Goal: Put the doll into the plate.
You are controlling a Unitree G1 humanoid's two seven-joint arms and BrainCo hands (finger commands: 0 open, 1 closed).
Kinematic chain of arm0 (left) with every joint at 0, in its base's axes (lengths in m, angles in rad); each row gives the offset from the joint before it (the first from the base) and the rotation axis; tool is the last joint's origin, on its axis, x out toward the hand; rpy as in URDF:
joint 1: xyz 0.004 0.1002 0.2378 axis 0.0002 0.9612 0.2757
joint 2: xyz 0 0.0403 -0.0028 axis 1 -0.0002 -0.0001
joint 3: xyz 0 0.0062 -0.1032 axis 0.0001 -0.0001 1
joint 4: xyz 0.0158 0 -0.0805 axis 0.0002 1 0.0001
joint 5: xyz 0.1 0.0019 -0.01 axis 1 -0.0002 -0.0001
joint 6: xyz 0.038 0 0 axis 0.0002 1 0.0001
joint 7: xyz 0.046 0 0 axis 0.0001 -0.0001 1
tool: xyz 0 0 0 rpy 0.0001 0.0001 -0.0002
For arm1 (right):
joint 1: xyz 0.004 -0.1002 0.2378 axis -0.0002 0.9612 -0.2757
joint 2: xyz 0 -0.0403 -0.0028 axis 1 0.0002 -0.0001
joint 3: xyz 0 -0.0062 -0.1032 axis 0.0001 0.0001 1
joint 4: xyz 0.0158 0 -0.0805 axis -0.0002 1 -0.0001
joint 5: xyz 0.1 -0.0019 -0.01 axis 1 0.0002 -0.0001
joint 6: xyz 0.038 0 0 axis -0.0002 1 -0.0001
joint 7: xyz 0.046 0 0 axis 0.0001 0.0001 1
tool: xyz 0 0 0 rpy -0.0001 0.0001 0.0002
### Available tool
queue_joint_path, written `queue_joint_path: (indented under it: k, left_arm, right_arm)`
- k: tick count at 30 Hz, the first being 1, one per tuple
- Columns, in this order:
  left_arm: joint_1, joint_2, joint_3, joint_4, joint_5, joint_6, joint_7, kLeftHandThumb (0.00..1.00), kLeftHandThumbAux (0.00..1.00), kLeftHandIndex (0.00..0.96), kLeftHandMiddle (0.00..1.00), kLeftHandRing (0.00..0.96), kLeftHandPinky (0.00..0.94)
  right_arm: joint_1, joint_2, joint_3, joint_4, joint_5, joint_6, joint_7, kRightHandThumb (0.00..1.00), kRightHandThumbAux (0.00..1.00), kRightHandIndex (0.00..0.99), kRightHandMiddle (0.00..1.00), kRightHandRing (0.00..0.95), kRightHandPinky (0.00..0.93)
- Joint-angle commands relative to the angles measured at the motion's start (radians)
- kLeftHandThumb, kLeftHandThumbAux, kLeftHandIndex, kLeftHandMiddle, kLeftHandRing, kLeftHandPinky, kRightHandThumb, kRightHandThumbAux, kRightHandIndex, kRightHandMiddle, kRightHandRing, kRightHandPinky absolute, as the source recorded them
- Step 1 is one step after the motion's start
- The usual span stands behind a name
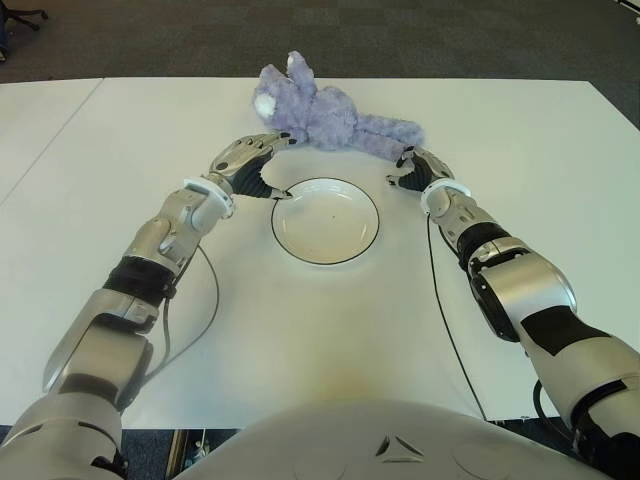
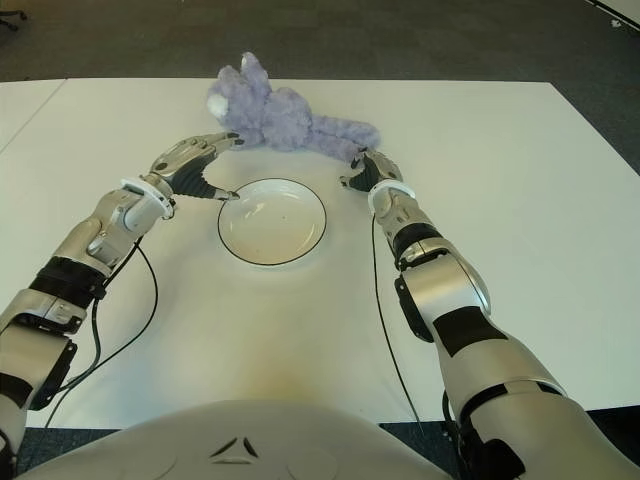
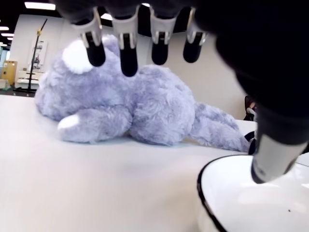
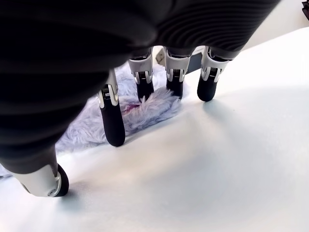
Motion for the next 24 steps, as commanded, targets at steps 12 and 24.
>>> queue_joint_path:
  k: [12, 24]
  left_arm:
    - [0.039, 0.008, 0.025, -0.071, -0.001, 0.040, -0.064, 0.032, 0.642, 0.024, 0.071, 0.184, 0.000]
    - [0.056, 0.006, 0.041, -0.125, 0.002, 0.074, -0.069, 0.042, 0.640, 0.018, 0.074, 0.154, 0.000]
  right_arm:
    - [0.051, 0.012, 0.070, 0.042, -0.049, 0.057, 0.195, 0.010, 0.630, 0.087, 0.071, 0.132, 0.166]
    - [0.048, -0.001, 0.133, 0.046, -0.089, 0.066, 0.221, 0.000, 0.570, 0.216, 0.097, 0.110, 0.157]
